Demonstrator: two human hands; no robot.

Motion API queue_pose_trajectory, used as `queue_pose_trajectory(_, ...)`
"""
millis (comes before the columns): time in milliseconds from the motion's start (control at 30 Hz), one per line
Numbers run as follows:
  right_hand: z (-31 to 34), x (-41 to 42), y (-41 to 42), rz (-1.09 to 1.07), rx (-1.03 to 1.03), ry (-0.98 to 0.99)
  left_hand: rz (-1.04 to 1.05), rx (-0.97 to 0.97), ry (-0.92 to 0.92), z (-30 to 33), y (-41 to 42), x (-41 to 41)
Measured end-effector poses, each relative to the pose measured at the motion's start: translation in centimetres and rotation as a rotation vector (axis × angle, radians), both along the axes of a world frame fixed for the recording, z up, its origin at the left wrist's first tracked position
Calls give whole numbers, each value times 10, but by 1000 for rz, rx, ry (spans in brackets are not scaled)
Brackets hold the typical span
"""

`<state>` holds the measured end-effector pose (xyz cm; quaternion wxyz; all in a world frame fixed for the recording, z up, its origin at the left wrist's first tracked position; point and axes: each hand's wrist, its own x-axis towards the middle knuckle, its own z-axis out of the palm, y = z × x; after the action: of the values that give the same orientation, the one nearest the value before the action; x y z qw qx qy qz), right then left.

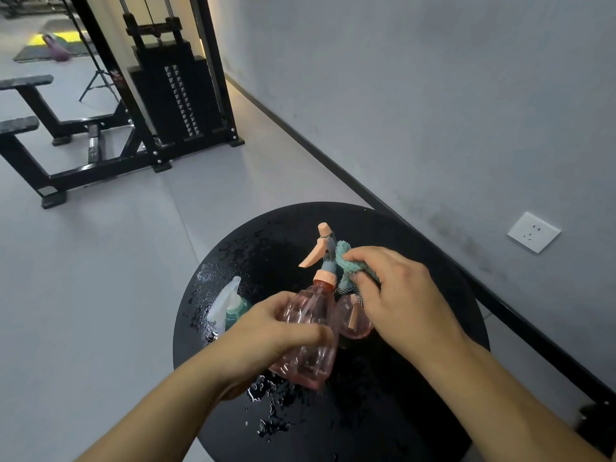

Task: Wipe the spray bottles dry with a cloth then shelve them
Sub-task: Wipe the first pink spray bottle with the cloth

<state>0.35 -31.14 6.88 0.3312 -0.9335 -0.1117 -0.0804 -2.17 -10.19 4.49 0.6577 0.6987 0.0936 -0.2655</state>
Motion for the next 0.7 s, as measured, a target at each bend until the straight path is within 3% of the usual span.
queue_pose_trajectory(367, -10, -7, -14, -32, -23, 44, 130, 324, -254, -39, 0, -12)
queue_pose_trajectory(700, -13, -17, -16, -39, -33, 83, 275, 438, -362, -98, -2, -7)
